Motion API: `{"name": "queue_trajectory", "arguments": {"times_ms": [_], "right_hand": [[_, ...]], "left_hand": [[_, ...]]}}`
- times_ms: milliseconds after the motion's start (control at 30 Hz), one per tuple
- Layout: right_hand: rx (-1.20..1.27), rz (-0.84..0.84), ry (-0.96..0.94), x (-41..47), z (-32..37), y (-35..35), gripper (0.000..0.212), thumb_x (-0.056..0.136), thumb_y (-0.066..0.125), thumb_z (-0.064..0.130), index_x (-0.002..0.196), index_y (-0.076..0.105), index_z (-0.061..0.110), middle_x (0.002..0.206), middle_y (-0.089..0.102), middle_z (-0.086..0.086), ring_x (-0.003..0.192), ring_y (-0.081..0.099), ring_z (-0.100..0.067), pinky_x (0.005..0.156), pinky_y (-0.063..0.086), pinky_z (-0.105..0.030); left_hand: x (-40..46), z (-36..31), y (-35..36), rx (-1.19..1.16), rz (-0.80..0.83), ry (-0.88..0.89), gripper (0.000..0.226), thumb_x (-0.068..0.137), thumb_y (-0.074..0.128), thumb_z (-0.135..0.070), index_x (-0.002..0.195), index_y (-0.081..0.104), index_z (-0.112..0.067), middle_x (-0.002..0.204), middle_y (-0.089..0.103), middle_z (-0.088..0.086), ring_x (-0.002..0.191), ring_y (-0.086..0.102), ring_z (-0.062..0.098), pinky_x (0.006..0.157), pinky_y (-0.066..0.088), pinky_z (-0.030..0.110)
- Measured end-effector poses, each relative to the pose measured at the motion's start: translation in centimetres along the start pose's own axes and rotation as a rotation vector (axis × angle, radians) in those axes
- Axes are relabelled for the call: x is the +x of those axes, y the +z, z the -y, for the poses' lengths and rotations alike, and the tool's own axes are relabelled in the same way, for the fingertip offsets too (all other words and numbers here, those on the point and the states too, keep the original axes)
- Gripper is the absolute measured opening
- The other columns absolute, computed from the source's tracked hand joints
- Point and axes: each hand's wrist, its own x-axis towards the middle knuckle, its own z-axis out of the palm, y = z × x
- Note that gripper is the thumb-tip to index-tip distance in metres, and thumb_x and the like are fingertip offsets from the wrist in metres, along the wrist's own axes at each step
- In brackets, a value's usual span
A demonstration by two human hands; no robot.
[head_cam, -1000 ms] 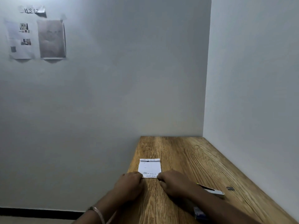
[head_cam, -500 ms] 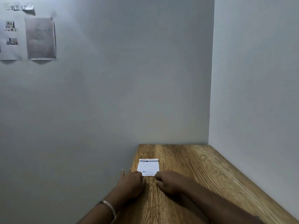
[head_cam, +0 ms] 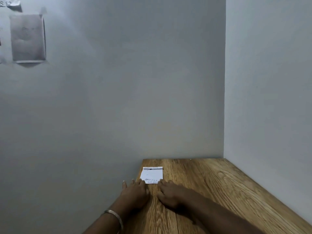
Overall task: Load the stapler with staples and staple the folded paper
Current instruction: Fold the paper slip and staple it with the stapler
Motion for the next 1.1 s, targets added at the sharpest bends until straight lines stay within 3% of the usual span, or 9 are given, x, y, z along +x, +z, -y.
{"name": "queue_trajectory", "arguments": {"times_ms": [367, 800, 1100], "right_hand": [[-0.012, 0.000, 0.011, 1.7, -0.6, 0.6, 0.070, 0.101, 0.020, 0.053, 0.160, 0.003, 0.020, 0.169, 0.000, -0.005, 0.156, 0.003, -0.030, 0.123, 0.008, -0.058], [-0.012, -0.024, 0.013, 1.4, -0.7, 0.8, 0.070, 0.101, 0.017, 0.054, 0.160, -0.002, 0.021, 0.169, -0.007, -0.003, 0.156, 0.000, -0.031, 0.121, 0.006, -0.057], [0.022, 0.007, 0.045, -3.0, -0.6, 0.7, 0.070, 0.103, 0.018, 0.056, 0.160, 0.002, 0.019, 0.169, -0.005, -0.005, 0.156, -0.003, -0.028, 0.122, 0.002, -0.059]], "left_hand": [[1.2, 0.2, 0.9, -0.094, -0.012, 0.001, 0.050, 0.101, 0.023, -0.042, 0.138, 0.039, -0.013, 0.153, 0.038, 0.009, 0.144, 0.033, 0.030, 0.117, 0.016, 0.063], [1.3, 0.3, 1.7, -0.115, -0.070, -0.024, 0.059, 0.101, 0.023, -0.042, 0.152, 0.021, -0.012, 0.166, 0.013, 0.010, 0.152, 0.017, 0.030, 0.120, 0.013, 0.061], [-2.3, -0.6, 1.5, -0.104, -0.107, -0.022, 0.057, 0.102, 0.029, -0.044, 0.150, 0.027, -0.013, 0.164, 0.016, 0.014, 0.151, 0.017, 0.033, 0.122, 0.014, 0.054]]}}
